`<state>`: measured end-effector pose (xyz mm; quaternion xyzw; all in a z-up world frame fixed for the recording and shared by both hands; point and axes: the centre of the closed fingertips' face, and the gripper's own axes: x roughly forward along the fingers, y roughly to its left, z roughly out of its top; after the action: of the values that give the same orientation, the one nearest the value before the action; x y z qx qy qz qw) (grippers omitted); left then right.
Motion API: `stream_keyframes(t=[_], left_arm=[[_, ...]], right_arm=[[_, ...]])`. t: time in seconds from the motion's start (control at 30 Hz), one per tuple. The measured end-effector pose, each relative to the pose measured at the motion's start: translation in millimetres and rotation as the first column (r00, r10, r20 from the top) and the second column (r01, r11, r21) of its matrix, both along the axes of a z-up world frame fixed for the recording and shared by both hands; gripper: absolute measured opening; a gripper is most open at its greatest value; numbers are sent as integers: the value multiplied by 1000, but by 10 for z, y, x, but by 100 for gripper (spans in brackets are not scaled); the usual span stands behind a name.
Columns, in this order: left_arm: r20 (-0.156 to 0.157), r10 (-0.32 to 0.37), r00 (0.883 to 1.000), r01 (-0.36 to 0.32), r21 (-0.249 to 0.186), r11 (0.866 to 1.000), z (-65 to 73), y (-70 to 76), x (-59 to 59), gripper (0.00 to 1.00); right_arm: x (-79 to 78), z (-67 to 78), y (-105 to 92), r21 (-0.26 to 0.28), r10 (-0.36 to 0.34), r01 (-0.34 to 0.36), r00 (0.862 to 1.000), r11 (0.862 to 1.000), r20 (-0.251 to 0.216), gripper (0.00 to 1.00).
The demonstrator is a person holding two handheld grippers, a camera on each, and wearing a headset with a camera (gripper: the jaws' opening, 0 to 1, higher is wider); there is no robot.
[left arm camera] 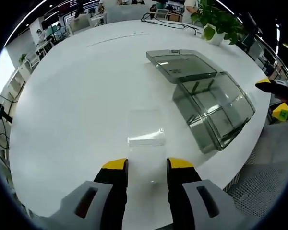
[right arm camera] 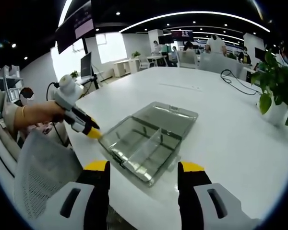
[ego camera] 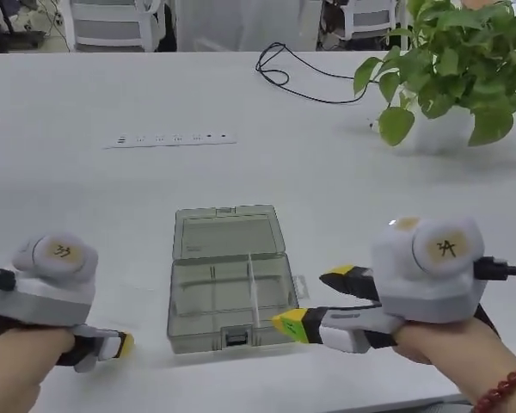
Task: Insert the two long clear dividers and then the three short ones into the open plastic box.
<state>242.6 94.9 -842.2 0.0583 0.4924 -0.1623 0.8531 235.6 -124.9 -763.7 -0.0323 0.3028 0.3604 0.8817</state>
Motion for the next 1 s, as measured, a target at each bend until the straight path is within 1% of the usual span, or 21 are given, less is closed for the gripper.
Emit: stream_keyframes(t=[0.03,0.1,0.17,0.2,0.23,0.33,0.43,0.5,0.57,0.63,0.67,0.7,0.77,0.8,0.83,0.87,0.9,0.93,1.0], left_arm=[[8,10,1000,-10,-13,1000,14,0,-4,30],[20,25,999,-24,-32,999,36,0,-11,30],[34,41,999,-39,-52,998,65,12,-11,30],[47,53,997,-50,-60,997,92,20,-13,30],[52,57,997,-54,-65,996,110,25,-18,30],[89,80,993,-72,-92,993,212,30,-26,30],[130,97,987,-82,-116,990,323,24,-31,30],[168,103,980,-80,-140,987,409,-7,-30,30],[170,123,978,-95,-163,982,454,-33,-65,30],[208,125,970,-86,-186,979,539,-95,-73,30],[211,125,969,-85,-189,978,552,-105,-80,30],[220,125,968,-81,-201,976,587,-140,-94,30],[250,124,960,-63,-237,969,667,-220,-103,30],[259,124,958,-58,-248,967,695,-247,-113,30],[276,117,954,-44,-257,966,724,-275,-110,30],[305,121,945,-35,-273,961,770,-305,-102,30],[319,114,941,-22,-277,961,788,-320,-98,30],[341,103,934,-3,-281,960,818,-348,-104,30],[364,96,927,15,-290,957,858,-396,-137,30]], right_arm=[[2,6,7,4,-2,2,1000,1000,0,57],[10,44,51,29,-7,7,1000,1000,1,57],[20,84,104,64,-17,17,1000,998,-2,55],[25,105,135,84,-25,25,1000,996,-8,55],[27,116,158,95,-28,29,1000,995,-14,55],[42,170,255,142,-35,37,999,989,-19,52],[50,230,388,207,-45,52,998,977,-37,50],[57,264,470,237,-48,56,998,970,-40,49],[50,286,544,254,-43,52,998,966,-43,47],[44,319,643,286,-36,48,998,957,-45,45],[39,336,700,309,-34,49,998,950,-53,44],[34,345,733,321,-33,50,998,946,-58,43],[29,373,812,350,-33,53,997,935,-63,40],[23,382,846,361,-30,52,997,931,-66,38],[21,392,873,371,-31,54,997,927,-68,37],[17,398,901,379,-29,53,997,924,-69,37],[12,405,941,392,-28,53,997,919,-71,36],[3,408,981,399,-23,51,997,916,-74,35],[-5,416,1028,410,-18,45,997,911,-70,32]])
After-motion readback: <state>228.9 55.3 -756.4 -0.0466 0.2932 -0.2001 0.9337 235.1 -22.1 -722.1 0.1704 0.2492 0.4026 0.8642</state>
